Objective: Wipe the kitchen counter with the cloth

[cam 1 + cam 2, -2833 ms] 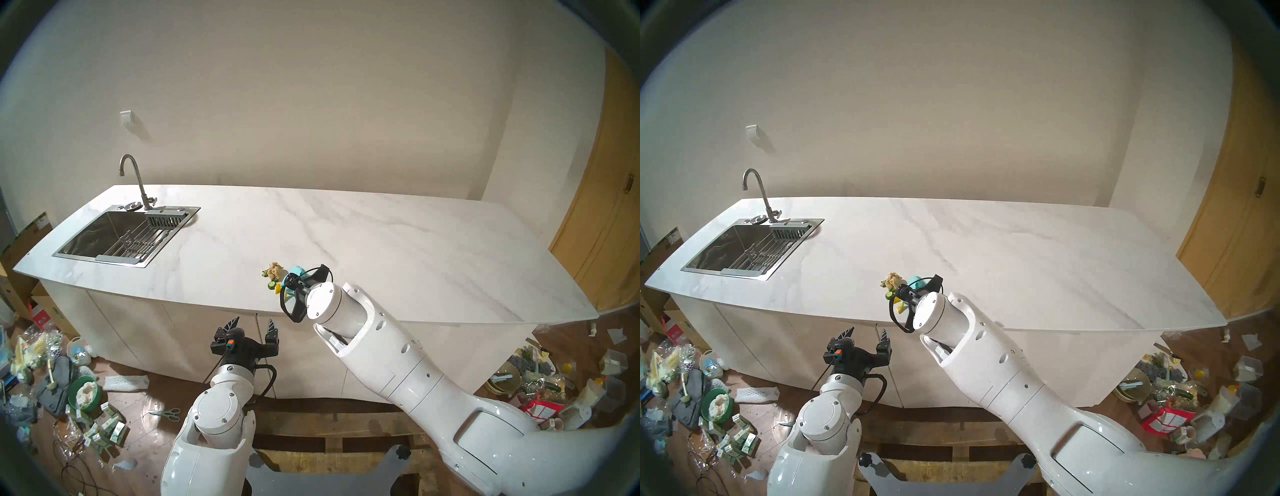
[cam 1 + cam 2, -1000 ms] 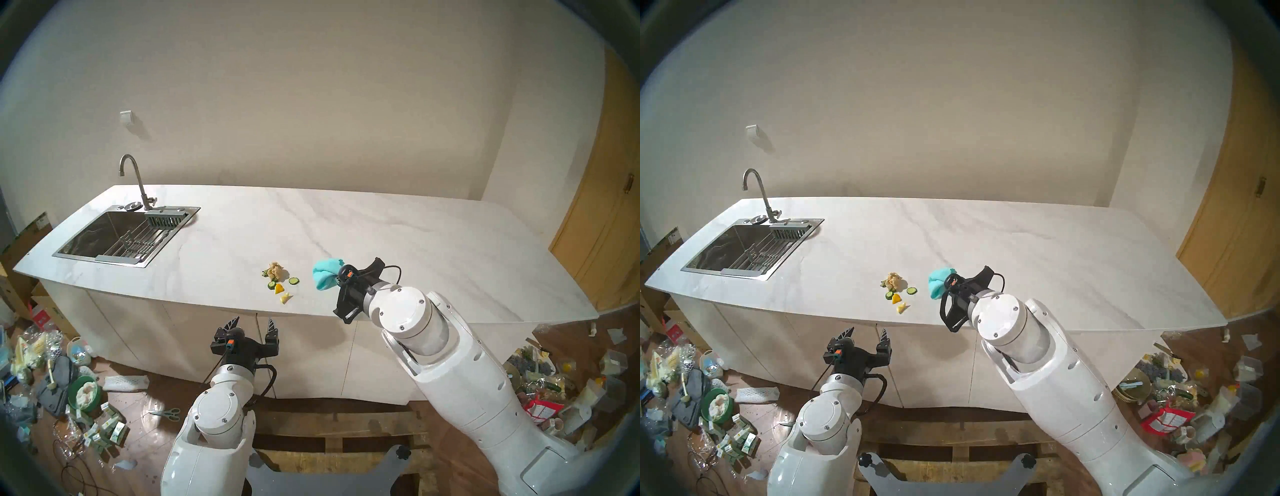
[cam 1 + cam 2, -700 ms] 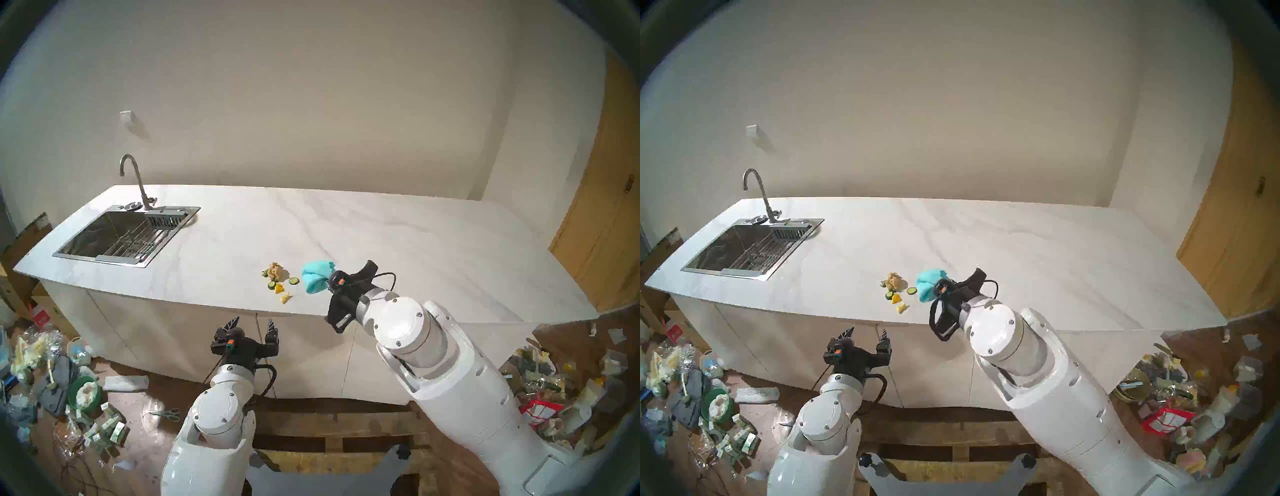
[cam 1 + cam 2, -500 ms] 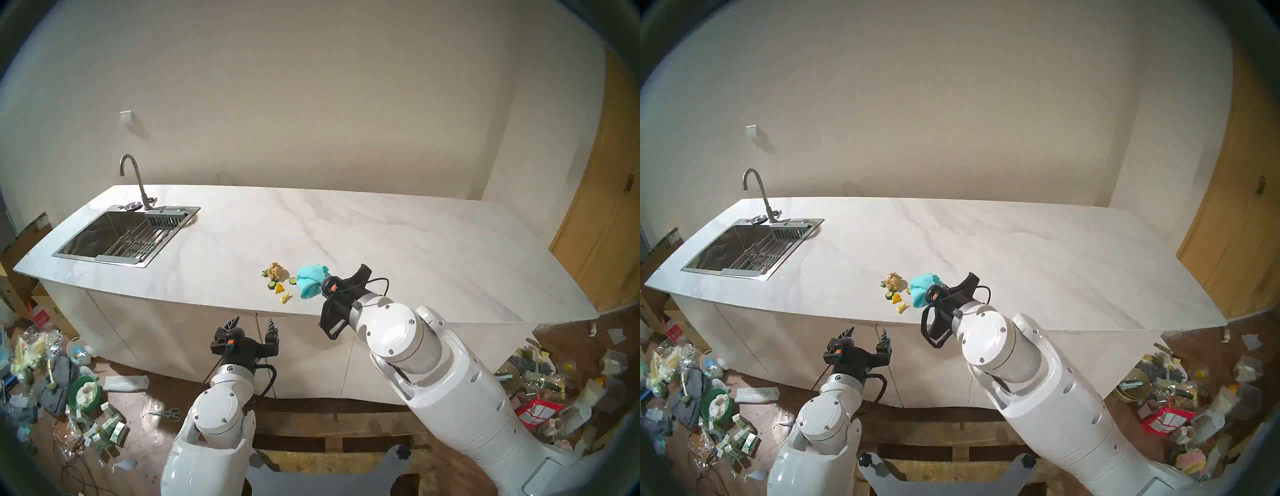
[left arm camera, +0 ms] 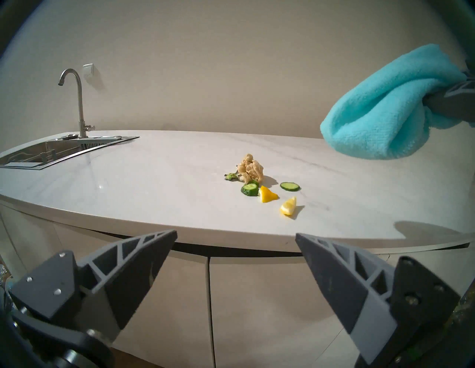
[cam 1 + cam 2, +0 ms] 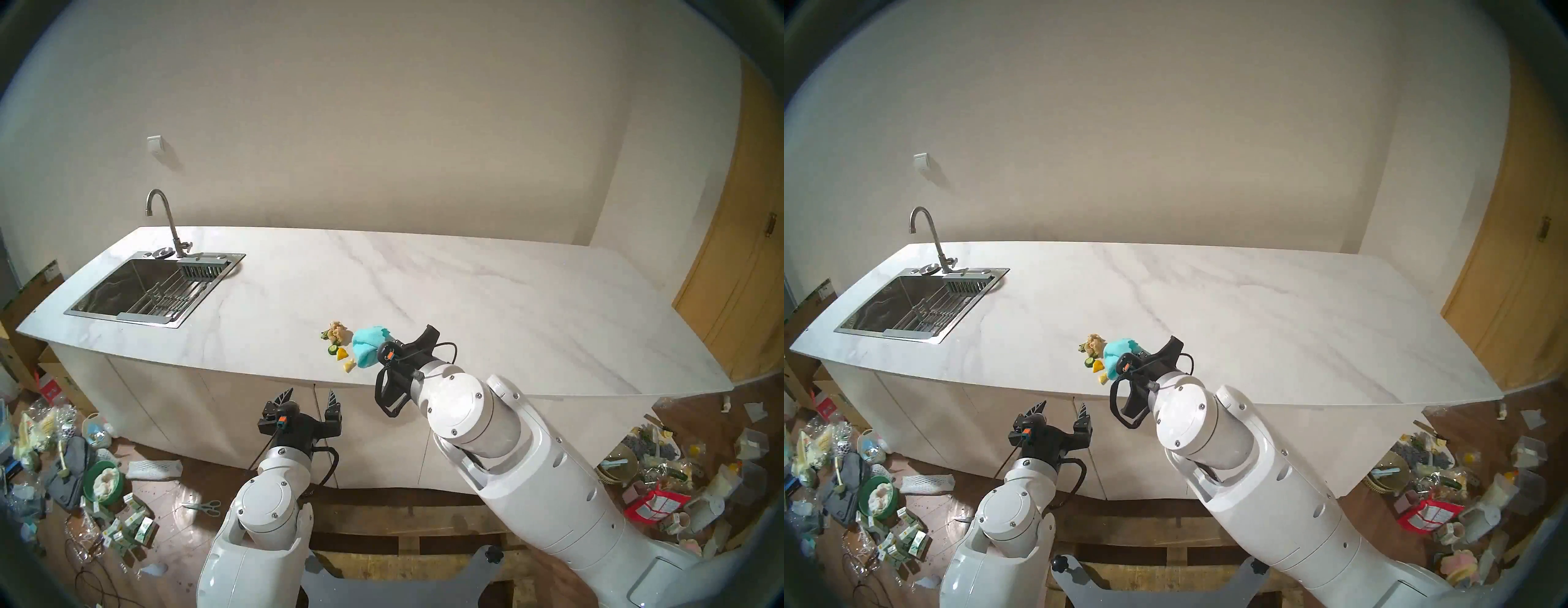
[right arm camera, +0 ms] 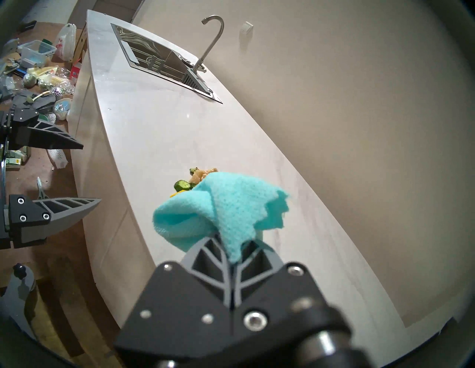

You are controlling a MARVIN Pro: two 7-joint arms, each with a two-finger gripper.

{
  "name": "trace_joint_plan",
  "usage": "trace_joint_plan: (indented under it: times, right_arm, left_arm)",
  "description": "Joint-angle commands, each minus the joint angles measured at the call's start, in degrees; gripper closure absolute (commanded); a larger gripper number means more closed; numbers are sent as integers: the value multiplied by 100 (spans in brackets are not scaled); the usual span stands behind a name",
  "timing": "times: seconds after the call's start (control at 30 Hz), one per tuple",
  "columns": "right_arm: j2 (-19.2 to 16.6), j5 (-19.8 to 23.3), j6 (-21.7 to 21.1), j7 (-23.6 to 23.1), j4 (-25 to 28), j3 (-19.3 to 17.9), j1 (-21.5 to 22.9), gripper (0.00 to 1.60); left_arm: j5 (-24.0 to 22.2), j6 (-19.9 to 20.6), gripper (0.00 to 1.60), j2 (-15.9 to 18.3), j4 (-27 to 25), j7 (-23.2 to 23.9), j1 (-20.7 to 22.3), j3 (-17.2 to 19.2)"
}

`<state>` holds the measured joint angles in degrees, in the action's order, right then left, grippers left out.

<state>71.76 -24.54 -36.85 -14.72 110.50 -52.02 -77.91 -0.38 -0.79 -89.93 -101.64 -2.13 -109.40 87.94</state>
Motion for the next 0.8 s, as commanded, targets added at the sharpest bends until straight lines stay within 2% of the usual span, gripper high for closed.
trace_joint_plan:
  times: [0.0,0.43,0.77]
  right_arm:
    - [179,-54,66,-58,-3,161,274,160]
    - [316,-63,83,-171,-218,355,455,160]
    - [595,-78,221,-104,-809,503,675,160]
  left_arm:
    - [-14,-28,0,7,-165,33,28,-14]
    - [-14,-29,0,7,-164,32,28,-14]
    - [-14,-29,0,7,-164,32,28,-14]
